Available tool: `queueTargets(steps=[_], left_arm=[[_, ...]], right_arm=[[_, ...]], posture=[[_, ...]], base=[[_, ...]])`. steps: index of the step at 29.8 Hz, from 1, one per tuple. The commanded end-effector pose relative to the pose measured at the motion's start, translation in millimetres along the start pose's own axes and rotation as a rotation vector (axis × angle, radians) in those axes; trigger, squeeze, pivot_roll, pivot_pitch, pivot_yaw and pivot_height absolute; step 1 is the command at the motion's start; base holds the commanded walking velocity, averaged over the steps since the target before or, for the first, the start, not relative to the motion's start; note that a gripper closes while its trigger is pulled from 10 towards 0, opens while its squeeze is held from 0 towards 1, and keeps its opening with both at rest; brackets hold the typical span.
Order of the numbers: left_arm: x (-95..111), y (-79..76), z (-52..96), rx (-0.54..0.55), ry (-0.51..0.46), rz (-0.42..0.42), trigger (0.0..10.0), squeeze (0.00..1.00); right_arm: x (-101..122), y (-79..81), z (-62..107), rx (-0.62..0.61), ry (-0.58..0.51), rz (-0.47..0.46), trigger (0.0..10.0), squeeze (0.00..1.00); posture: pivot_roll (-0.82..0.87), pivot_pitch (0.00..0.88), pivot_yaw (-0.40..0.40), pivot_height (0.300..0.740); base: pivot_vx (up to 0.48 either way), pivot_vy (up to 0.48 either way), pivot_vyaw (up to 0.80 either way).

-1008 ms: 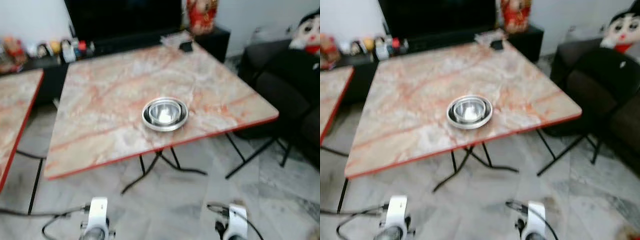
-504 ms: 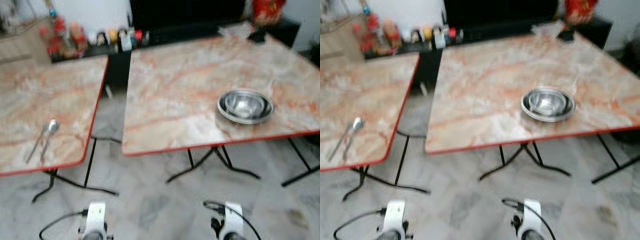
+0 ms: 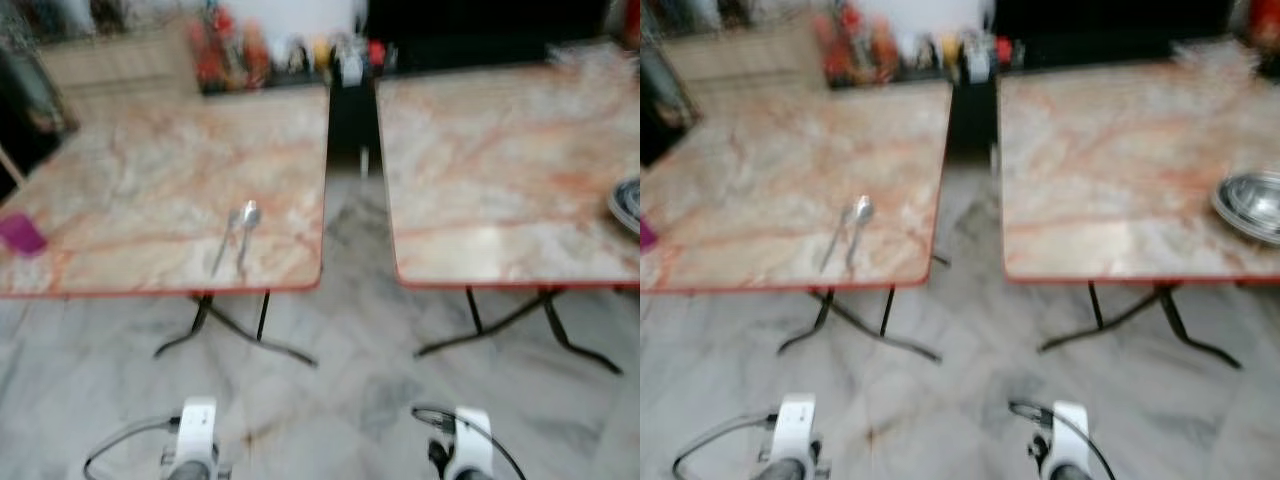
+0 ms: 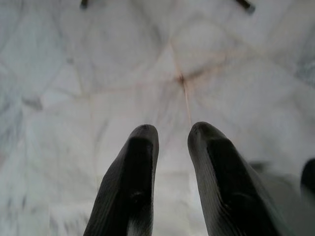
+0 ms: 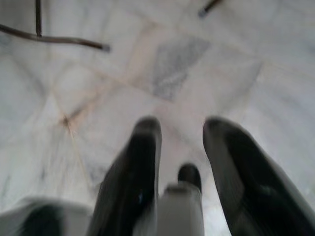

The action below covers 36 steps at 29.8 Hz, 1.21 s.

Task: Setting the table

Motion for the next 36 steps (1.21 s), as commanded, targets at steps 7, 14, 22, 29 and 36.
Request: queueTargets(steps=[7,14,22,29,36], left_arm=[[2,12.2,-0.5,0.02,-0.004,-0.033,10.0,0.0],[7,12.0,-1.2,0.015,-0.019,-0.029,10.0,0.0],[8,2.4,-1.3,-0.023,-0.018,-0.068,10.0,0.0],[9,2.7,-1.6,-0.016,-0.019,-0.046,10.0,0.0],[9,2.2,-1.5,-0.02,-0.02,-0.04,10.0,0.0]], right_arm=[[7,15.7,-2.5,0.031,-0.019,-0.011,10.0,0.0],[6,17.8,-2.4,0.031,-0.016,-0.017,10.0,0.0],[4,17.4,-1.9,0.027,-0.012,-0.028,10.0,0.0],[5,16.0,-2.0,0.022,-0.017,-0.015,10.0,0.0],[7,15.7,-2.5,0.015,-0.024,-0.033,10.0,0.0]], posture=[[-0.19,0.0,0.09,0.74],[-0.18,0.0,0.091,0.74],[-0.18,0.0,0.093,0.74],[-0.18,0.0,0.088,0.74],[-0.18,0.0,0.088,0.74]], base=[[0.0,0.48,0.0],[0.0,0.469,0.0],[0.0,0.051,0.0],[0.0,0.0,0.0],[0.213,0.0,0.0]])
Point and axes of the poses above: a point about 5 cm out from each wrist's last joint towards the gripper, its own z axis pointing back from the gripper into the wrist, its own x axis along the axis of the wrist's last joint, y = z × x, the point moved 6 cm from there along -z, pointing out of the wrist towards the gripper, and after that the axes turned 8 degrees about z, right-handed, at the moved point
